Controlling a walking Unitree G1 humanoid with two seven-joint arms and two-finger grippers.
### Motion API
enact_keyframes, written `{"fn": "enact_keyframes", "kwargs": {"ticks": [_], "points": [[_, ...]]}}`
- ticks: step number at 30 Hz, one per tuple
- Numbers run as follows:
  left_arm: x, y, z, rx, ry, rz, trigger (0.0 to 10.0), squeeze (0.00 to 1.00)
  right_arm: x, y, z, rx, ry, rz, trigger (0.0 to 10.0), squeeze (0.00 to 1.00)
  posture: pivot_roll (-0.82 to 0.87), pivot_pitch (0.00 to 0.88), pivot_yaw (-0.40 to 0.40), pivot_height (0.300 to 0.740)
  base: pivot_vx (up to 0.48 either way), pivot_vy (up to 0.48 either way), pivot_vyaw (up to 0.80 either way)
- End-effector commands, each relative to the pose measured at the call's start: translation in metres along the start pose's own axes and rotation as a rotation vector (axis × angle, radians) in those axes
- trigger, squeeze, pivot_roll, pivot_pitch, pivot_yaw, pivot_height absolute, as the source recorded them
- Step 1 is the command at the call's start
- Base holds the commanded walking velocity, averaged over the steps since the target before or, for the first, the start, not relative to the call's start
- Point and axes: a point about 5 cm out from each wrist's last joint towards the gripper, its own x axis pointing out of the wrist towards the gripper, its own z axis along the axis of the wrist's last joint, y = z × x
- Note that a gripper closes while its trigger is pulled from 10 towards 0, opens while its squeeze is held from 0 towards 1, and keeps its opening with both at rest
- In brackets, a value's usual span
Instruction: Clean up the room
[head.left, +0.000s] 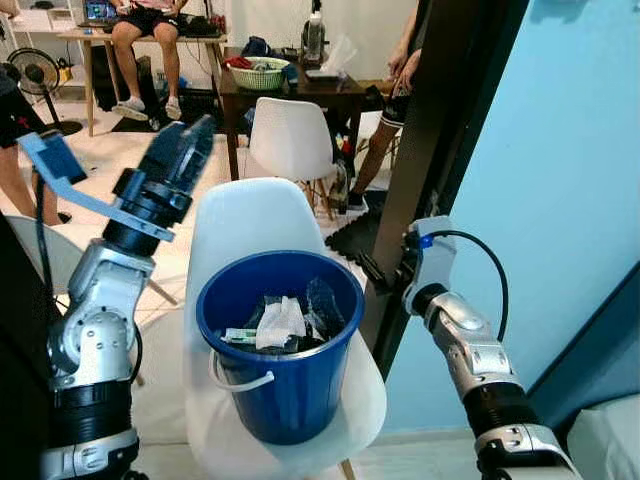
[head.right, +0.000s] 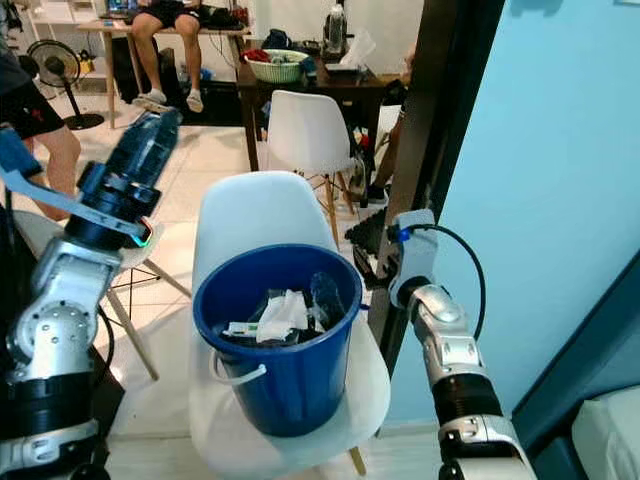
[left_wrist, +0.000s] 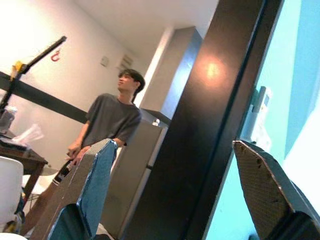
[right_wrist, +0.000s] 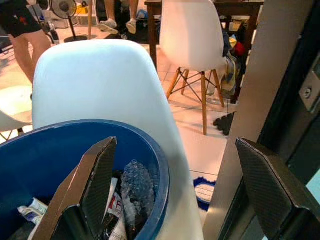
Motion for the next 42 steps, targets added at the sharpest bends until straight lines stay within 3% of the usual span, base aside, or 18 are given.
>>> {"fn": "enact_keyframes", "kwargs": {"ticks": [1, 3, 4, 5, 6, 10, 11, 12, 14, 15, 17, 29, 33, 42], "points": [[0.003, 0.0, 0.001, -0.002, 0.013, -0.005, 10.0, 0.0, 0.0, 0.0, -0.002, -0.003, 0.001, -0.003, 10.0, 0.0, -0.04, 0.0, -0.041, 0.74, 0.0, 0.0, 0.0], [-0.003, 0.009, -0.01, 0.063, 0.105, 0.066, 10.0, 0.0, 0.0, 0.001, -0.002, -0.009, 0.0, 0.0, 10.0, 0.0, -0.04, 0.0, -0.042, 0.74, 0.0, 0.0, 0.0], [-0.003, 0.009, -0.01, 0.063, 0.105, 0.066, 10.0, 0.0, 0.0, 0.001, -0.002, -0.009, 0.0, 0.0, 10.0, 0.0, -0.04, 0.0, -0.042, 0.74, 0.0, 0.0, 0.0], [-0.016, 0.029, -0.027, 0.206, 0.249, 0.223, 10.0, 0.0, 0.0, 0.002, -0.003, -0.011, 0.001, 0.003, 10.0, 0.0, -0.04, 0.0, -0.046, 0.74, 0.0, 0.0, 0.0], [-0.023, 0.038, -0.033, 0.254, 0.296, 0.289, 10.0, 0.0, 0.001, 0.002, -0.003, -0.011, 0.002, 0.004, 10.0, 0.0, -0.04, 0.0, -0.046, 0.74, 0.0, 0.0, 0.0], [-0.027, 0.043, -0.037, 0.281, 0.322, 0.327, 10.0, 0.0, 0.001, 0.002, -0.003, -0.012, 0.002, 0.005, 10.0, 0.0, -0.04, 0.0, -0.046, 0.74, 0.0, 0.0, 0.0], [-0.034, 0.049, -0.041, 0.337, 0.366, 0.374, 10.0, 0.0, 0.001, 0.002, -0.004, -0.013, 0.003, 0.006, 10.0, 0.0, -0.04, 0.0, -0.046, 0.74, 0.0, 0.0, 0.0], [-0.034, 0.049, -0.041, 0.337, 0.366, 0.374, 10.0, 0.0, 0.001, 0.002, -0.004, -0.013, 0.003, 0.006, 10.0, 0.0, -0.04, 0.0, -0.046, 0.74, 0.0, 0.0, 0.0], [-0.052, 0.058, -0.052, 0.421, 0.447, 0.462, 10.0, 0.0, 0.001, 0.004, -0.006, -0.018, 0.01, 0.011, 10.0, 0.0, -0.04, 0.0, -0.047, 0.74, 0.0, 0.0, 0.0], [-0.052, 0.058, -0.052, 0.421, 0.447, 0.462, 10.0, 0.0, 0.001, 0.004, -0.006, -0.018, 0.01, 0.011, 10.0, 0.0, -0.04, 0.0, -0.047, 0.74, 0.0, 0.0, 0.0], [-0.07, 0.067, -0.057, 0.475, 0.488, 0.574, 10.0, 0.0, 0.002, 0.007, -0.009, -0.025, 0.021, 0.023, 10.0, 0.0, -0.03, 0.0, -0.046, 0.74, 0.0, 0.0, 0.0], [-0.082, 0.075, -0.063, 0.534, 0.524, 0.661, 10.0, 0.0, 0.0, 0.007, -0.018, -0.046, 0.061, 0.024, 10.0, 0.0, -0.03, 0.0, -0.045, 0.74, 0.0, 0.0, 0.0], [-0.106, 0.082, -0.08, 0.562, 0.612, 0.733, 10.0, 0.0, -0.006, 0.0, -0.034, -0.062, 0.123, -0.009, 10.0, 0.0, -0.04, 0.0, -0.034, 0.74, 0.0, 0.0, 0.0], [-0.119, 0.082, -0.091, 0.564, 0.664, 0.759, 10.0, 0.0, -0.008, -0.002, -0.041, -0.069, 0.156, -0.023, 10.0, 0.0, -0.04, 0.0, -0.038, 0.74, -0.028, 0.0, 0.0]]}}
